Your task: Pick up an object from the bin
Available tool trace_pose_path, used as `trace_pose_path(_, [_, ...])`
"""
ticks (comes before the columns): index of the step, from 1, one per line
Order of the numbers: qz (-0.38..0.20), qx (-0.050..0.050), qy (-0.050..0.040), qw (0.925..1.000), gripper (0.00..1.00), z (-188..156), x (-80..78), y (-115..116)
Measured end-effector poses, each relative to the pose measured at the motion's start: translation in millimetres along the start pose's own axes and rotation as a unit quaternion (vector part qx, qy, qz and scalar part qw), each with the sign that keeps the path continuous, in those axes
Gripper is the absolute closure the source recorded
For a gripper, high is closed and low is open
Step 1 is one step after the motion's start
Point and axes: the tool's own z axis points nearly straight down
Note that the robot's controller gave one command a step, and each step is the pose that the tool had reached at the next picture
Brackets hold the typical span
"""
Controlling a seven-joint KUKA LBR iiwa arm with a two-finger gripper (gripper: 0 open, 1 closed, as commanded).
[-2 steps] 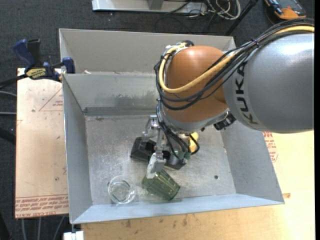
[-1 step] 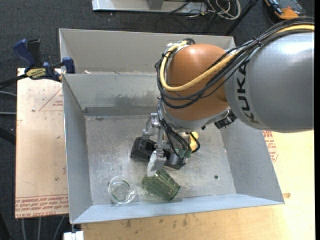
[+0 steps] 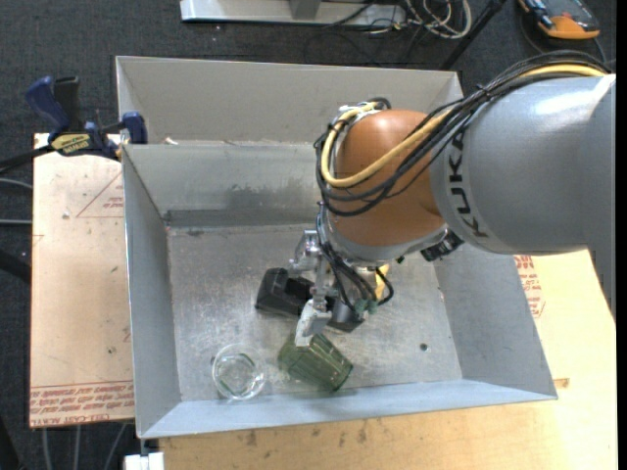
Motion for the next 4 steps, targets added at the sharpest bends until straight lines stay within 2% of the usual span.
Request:
trace_pose_path(1, [0.132, -0.004, 0.0033, 0.9912, 0.00, 56, -12.1, -14])
trace_pose_path(2, [0.173, 0.001, 0.0025, 0.9849, 0.00, 67, -17.2, -31])
trace_pose_path(3, [0.157, -0.001, -0.0114, 0.9876, 0.00, 77, -25.9, -40])
trace_pose_path(4, [0.329, -0.007, -0.0240, 0.9441, 1.00, 84, -39.3, -44])
